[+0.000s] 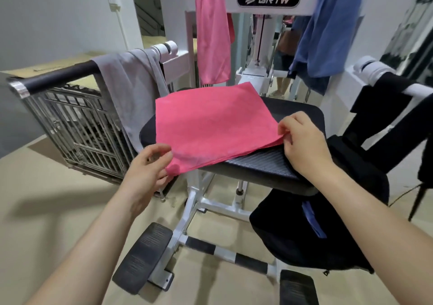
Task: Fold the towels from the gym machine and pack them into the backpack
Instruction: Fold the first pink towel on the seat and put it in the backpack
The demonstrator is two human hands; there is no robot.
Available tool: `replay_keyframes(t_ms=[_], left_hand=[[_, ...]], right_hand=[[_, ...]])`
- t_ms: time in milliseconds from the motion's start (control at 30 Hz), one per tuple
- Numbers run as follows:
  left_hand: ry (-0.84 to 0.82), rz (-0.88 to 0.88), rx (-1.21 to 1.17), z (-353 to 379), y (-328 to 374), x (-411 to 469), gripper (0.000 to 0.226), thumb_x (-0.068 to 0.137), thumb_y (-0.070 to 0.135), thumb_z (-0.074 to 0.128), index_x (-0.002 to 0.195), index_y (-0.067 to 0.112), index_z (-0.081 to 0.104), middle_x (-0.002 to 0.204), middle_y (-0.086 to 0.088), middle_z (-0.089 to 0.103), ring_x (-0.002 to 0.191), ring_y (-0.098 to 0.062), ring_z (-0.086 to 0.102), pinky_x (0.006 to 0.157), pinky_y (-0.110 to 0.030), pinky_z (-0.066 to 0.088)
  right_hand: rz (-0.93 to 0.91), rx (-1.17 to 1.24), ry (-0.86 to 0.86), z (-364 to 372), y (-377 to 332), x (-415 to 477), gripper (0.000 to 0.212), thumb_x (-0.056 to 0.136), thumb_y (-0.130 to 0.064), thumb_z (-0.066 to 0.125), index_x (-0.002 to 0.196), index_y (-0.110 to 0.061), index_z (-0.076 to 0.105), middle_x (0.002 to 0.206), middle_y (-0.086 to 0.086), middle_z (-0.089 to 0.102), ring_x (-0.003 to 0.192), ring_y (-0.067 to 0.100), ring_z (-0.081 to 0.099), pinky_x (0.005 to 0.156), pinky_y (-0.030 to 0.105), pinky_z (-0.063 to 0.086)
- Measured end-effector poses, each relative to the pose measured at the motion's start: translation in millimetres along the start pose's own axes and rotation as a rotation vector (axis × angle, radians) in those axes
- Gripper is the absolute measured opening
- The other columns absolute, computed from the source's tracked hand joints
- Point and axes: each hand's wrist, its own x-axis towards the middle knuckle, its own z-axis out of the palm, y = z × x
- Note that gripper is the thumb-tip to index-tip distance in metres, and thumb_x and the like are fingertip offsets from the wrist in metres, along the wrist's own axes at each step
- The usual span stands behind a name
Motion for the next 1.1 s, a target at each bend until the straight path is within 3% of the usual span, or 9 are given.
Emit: replay_keyframes(t_ms=[267, 400, 567, 667, 733, 867, 933, 1000, 1100], left_hand=[[0.034, 0.015, -0.049, -6.6, -2.6, 1.8, 0.013, 0.086, -0.001, 0.064, 0.084, 0.01, 0.07, 0.089, -0.009, 0.065, 0.07, -0.013, 0.062, 0.066, -0.021, 0.057], [-0.05, -0.026, 0.11, -19.2, -14.4, -11.5, 0.023, 0.084, -0.004, 0.064, 0.078, 0.013, 0.078, 0.09, -0.012, 0.068, 0.077, -0.025, 0.056, 0.069, -0.031, 0.047], [-0.281, -0.107, 0.174, -24.3, -23.1, -29.4, 0.026, 0.088, -0.003, 0.06, 0.099, 0.017, 0.074, 0.098, -0.011, 0.063, 0.071, -0.02, 0.053, 0.063, -0.027, 0.047], [-0.536, -0.166, 0.407, -41.2, -8.5, -27.5, 0.026, 0.095, 0.015, 0.057, 0.114, 0.031, 0.067, 0.076, 0.003, 0.057, 0.063, -0.014, 0.05, 0.061, -0.025, 0.043], [-0.448, -0.078, 0.543, -47.7, 4.4, -13.6, 0.02, 0.097, 0.021, 0.054, 0.106, 0.031, 0.069, 0.062, 0.008, 0.052, 0.054, -0.012, 0.046, 0.052, -0.021, 0.039], [0.057, 0.264, 0.523, -35.6, 37.1, 37.5, 0.023, 0.094, 0.008, 0.055, 0.082, 0.017, 0.073, 0.048, 0.013, 0.057, 0.045, -0.001, 0.048, 0.046, -0.011, 0.037], [0.209, 0.371, 0.589, -25.5, 53.6, 69.4, 0.016, 0.091, 0.015, 0.06, 0.085, 0.023, 0.073, 0.07, 0.011, 0.071, 0.066, 0.0, 0.061, 0.066, -0.019, 0.047], [0.294, 0.411, 0.753, -18.1, 64.9, 103.0, 0.015, 0.089, 0.022, 0.061, 0.095, 0.025, 0.074, 0.095, 0.003, 0.074, 0.09, -0.014, 0.065, 0.086, -0.032, 0.05], [0.312, 0.358, 0.959, -11.2, 68.0, 145.5, 0.028, 0.091, 0.025, 0.057, 0.115, 0.017, 0.069, 0.118, -0.004, 0.069, 0.111, -0.024, 0.061, 0.097, -0.035, 0.045]], right_hand=[[-0.109, -0.236, -0.183, -9.8, 2.1, -0.1, 0.02, 0.077, 0.005, 0.059, 0.087, -0.012, 0.056, 0.099, 0.009, 0.049, 0.055, 0.037, 0.05, 0.052, 0.043, 0.049], [-0.107, -0.307, -0.282, -14.5, 2.5, 0.6, 0.018, 0.077, 0.002, 0.057, 0.078, -0.016, 0.06, 0.093, 0.005, 0.053, 0.065, 0.031, 0.05, 0.054, 0.038, 0.045], [0.213, -0.078, -0.484, -30.2, -4.9, 9.7, 0.028, 0.08, -0.001, 0.05, 0.061, -0.017, 0.065, 0.081, 0.001, 0.066, 0.078, 0.02, 0.062, 0.072, 0.033, 0.048], [0.421, 0.229, -0.723, -52.6, -0.7, 25.2, 0.034, 0.081, 0.007, 0.048, 0.066, -0.011, 0.073, 0.064, -0.001, 0.069, 0.054, 0.004, 0.059, 0.055, 0.023, 0.038], [0.439, 0.321, -0.717, -58.3, 3.2, 39.6, 0.031, 0.081, 0.006, 0.05, 0.073, -0.012, 0.073, 0.065, -0.001, 0.068, 0.057, 0.008, 0.054, 0.054, 0.026, 0.034], [0.482, 0.389, -0.453, -30.0, -2.0, 83.5, 0.015, 0.091, -0.018, 0.059, 0.091, -0.012, 0.072, 0.089, 0.008, 0.072, 0.072, 0.017, 0.059, 0.058, 0.024, 0.041], [0.47, 0.302, -0.476, -1.9, -3.0, 108.7, 0.028, 0.092, -0.03, 0.058, 0.098, -0.007, 0.072, 0.097, 0.014, 0.071, 0.079, 0.023, 0.062, 0.065, 0.029, 0.047], [0.454, 0.172, -0.531, 27.7, -0.5, 132.9, 0.046, 0.091, -0.045, 0.053, 0.097, -0.003, 0.07, 0.098, 0.018, 0.069, 0.085, 0.027, 0.063, 0.074, 0.033, 0.048], [0.426, 0.033, -0.503, 63.7, 6.3, 163.3, 0.052, 0.088, -0.055, 0.05, 0.088, -0.006, 0.066, 0.099, 0.014, 0.068, 0.09, 0.031, 0.062, 0.081, 0.036, 0.05]])
